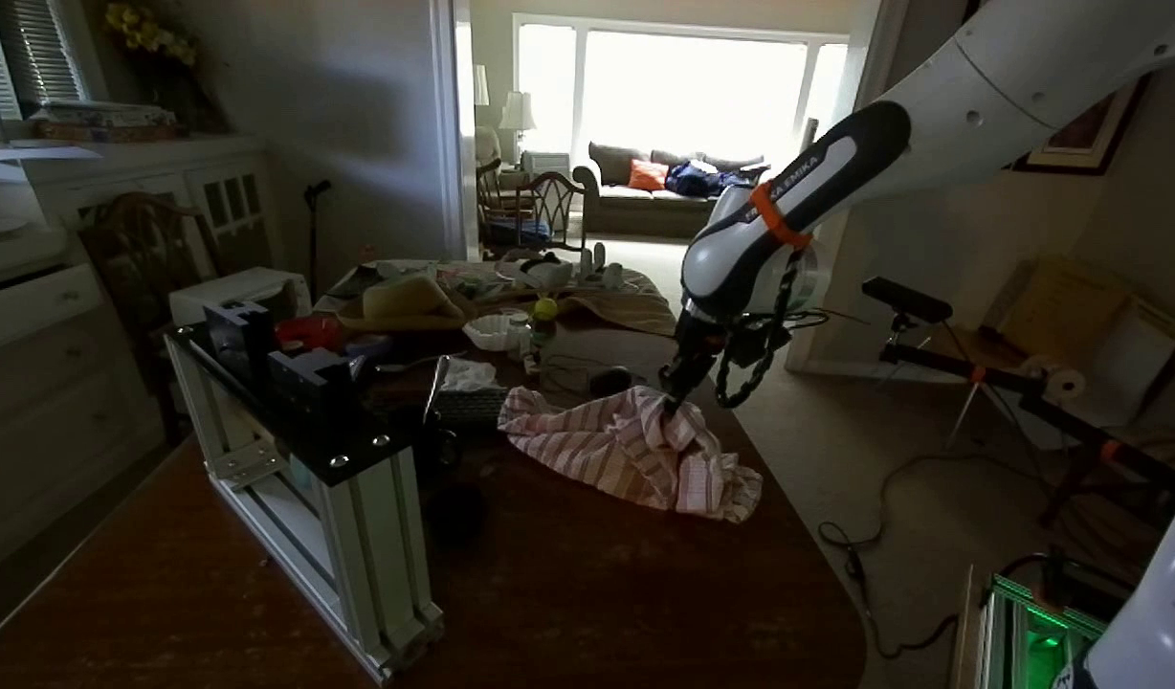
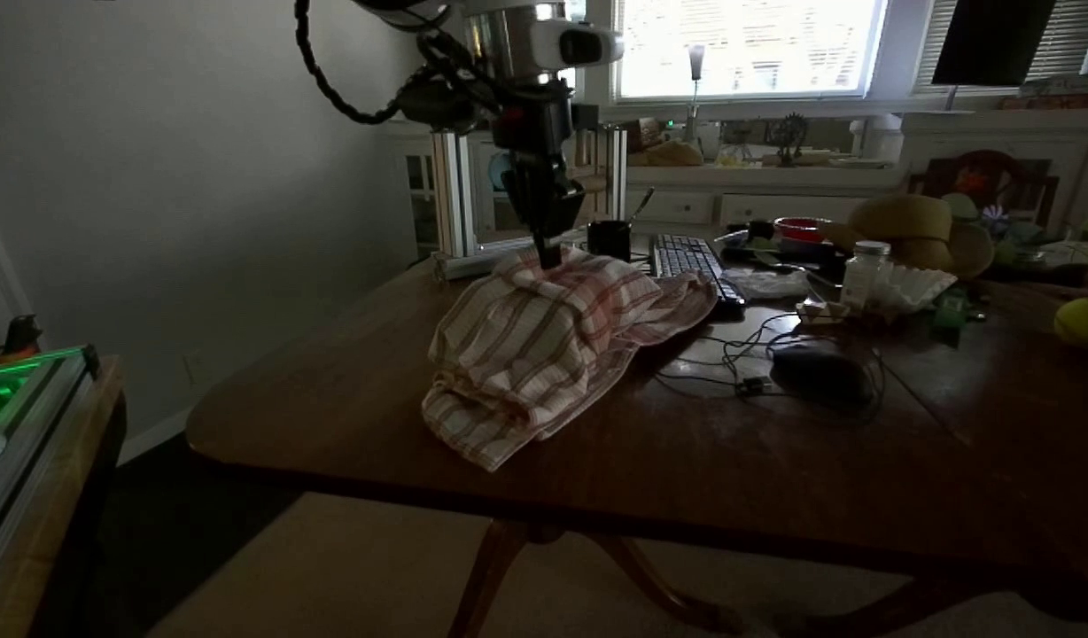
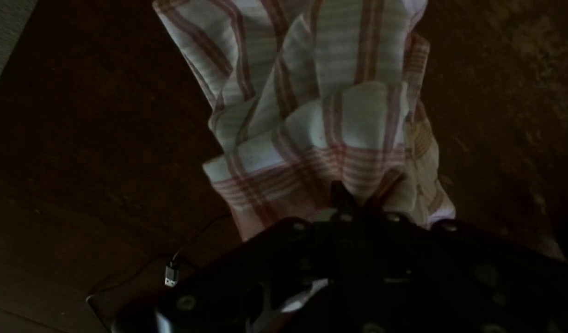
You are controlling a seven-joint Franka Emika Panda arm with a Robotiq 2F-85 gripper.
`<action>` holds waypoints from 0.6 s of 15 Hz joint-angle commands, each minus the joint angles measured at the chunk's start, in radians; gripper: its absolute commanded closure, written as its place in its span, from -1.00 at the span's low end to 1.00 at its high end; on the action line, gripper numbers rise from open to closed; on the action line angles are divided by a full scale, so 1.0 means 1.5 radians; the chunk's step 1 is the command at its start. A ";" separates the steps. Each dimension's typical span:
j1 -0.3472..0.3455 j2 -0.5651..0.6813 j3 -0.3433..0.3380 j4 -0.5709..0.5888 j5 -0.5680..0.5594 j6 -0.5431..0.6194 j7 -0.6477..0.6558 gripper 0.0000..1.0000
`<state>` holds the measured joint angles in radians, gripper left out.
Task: Fold the towel once in length then once in width
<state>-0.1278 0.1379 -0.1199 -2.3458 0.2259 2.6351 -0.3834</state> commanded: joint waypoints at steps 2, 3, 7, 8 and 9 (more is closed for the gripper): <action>-0.011 0.049 0.011 -0.031 -0.029 0.072 0.014 0.98; -0.012 0.060 0.014 -0.033 -0.032 0.079 0.015 0.98; -0.012 0.092 0.015 -0.038 -0.064 0.108 0.030 0.98; -0.012 0.099 0.016 -0.038 -0.072 0.113 0.034 0.98; -0.010 0.105 0.012 -0.039 -0.085 0.120 0.041 0.98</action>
<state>-0.1305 0.2644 -0.1101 -2.3924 0.1581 2.7667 -0.3653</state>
